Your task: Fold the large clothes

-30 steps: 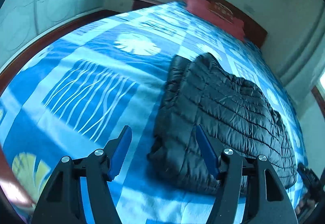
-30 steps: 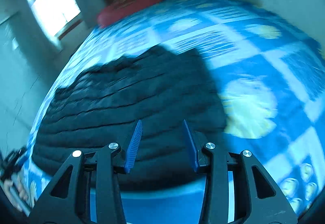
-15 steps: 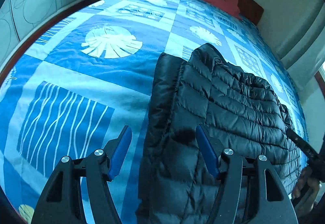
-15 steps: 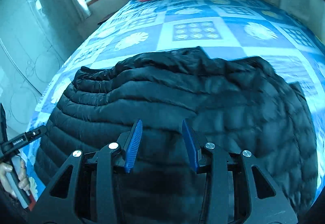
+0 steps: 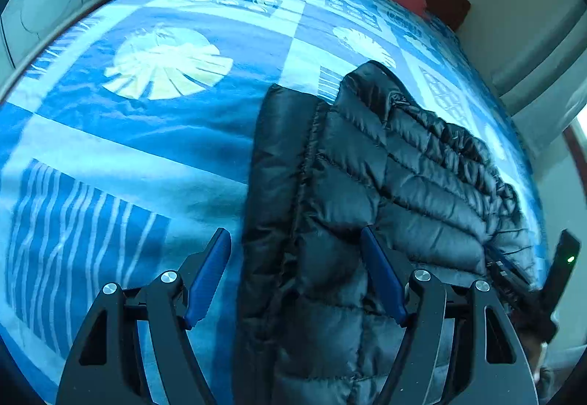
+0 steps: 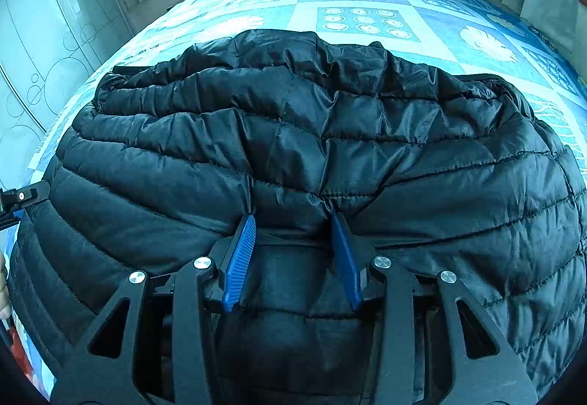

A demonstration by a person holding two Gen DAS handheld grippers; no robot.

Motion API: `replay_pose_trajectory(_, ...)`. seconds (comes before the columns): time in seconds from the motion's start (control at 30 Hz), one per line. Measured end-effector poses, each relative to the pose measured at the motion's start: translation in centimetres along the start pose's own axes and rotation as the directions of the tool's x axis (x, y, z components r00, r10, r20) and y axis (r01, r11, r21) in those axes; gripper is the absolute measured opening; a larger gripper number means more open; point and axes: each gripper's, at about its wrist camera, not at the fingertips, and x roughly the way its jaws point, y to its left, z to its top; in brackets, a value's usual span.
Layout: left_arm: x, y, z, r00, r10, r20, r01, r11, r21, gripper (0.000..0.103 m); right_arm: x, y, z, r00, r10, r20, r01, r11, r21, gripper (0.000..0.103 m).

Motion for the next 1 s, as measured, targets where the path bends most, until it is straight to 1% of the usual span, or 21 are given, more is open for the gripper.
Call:
replay_pose_trajectory(0.07,0.7,-0.1,0.3,0.999,-0.036,-0.031,0.035,0.999,-0.011,0.073,-0.1,0.2,-0.2,1.000,-0.006,0.008,0.006,1.000,-0.006,0.042)
replay_pose_trajectory(0.1,1.0,-0.2,0.3,0.999,-0.037,-0.040,0.036,0.999,-0.005,0.077,-0.1,0.2,-0.3,1.000,-0.007,0.011,0.007,1.000,-0.006,0.042)
replay_pose_trajectory(0.2,2.0,-0.6,0.3,0.998,-0.030,-0.059,0.032,0.999,0.031,0.077,-0.2,0.2,-0.6,1.000,-0.007,0.015,0.007,1.000,-0.005,0.042)
replay_pose_trajectory(0.27,2.5,-0.7,0.1,0.998,-0.025,-0.061,0.027,0.999,0.043,0.075,-0.3,0.2,-0.6,1.000,-0.008,0.018,0.008,1.000,-0.006,0.043)
replay_pose_trajectory(0.43,2.9,-1.6,-0.6,0.999,-0.020,-0.045,0.024,0.997,0.074,0.053,-0.3,0.6,-1.0,0.999,-0.025,0.032,0.026,1.000,-0.014,0.043)
replay_pose_trajectory(0.53,2.8,-2.2,-1.0,1.000,-0.005,-0.025,0.008,0.995,0.101,0.044,-0.4,0.8,-1.1,0.999,-0.029,0.037,0.029,0.999,-0.015,0.042)
replay_pose_trajectory(0.67,2.6,-3.5,-1.7,0.999,0.050,0.018,-0.052,0.986,0.157,0.035,-0.5,0.9,-1.3,0.999,-0.032,0.044,0.033,0.999,-0.016,0.042)
replay_pose_trajectory(0.73,2.5,-4.3,-2.1,0.995,0.093,0.043,-0.100,0.976,0.195,0.030,-0.4,0.9,-1.3,0.998,-0.032,0.046,0.033,0.999,-0.017,0.042)
replay_pose_trajectory(0.8,2.5,-5.0,-2.5,0.989,0.130,0.067,-0.142,0.965,0.223,0.029,-0.5,0.9,-1.4,0.998,-0.033,0.051,0.034,0.999,-0.018,0.042)
replay_pose_trajectory(0.87,2.4,-5.4,-2.7,0.985,0.153,0.084,-0.169,0.957,0.235,0.027,-0.6,0.9,-1.4,0.998,-0.035,0.055,0.036,0.999,-0.019,0.042)
replay_pose_trajectory(0.9,2.4,-5.7,-2.9,0.981,0.171,0.096,-0.189,0.951,0.245,0.026,-0.6,0.9,-1.4,0.998,-0.038,0.058,0.039,0.999,-0.021,0.042)
replay_pose_trajectory(1.0,1.6,-6.4,-2.9,0.974,0.197,0.114,-0.219,0.944,0.246,0.020,-0.8,1.2,-1.6,0.997,-0.042,0.068,0.044,0.999,-0.023,0.042)
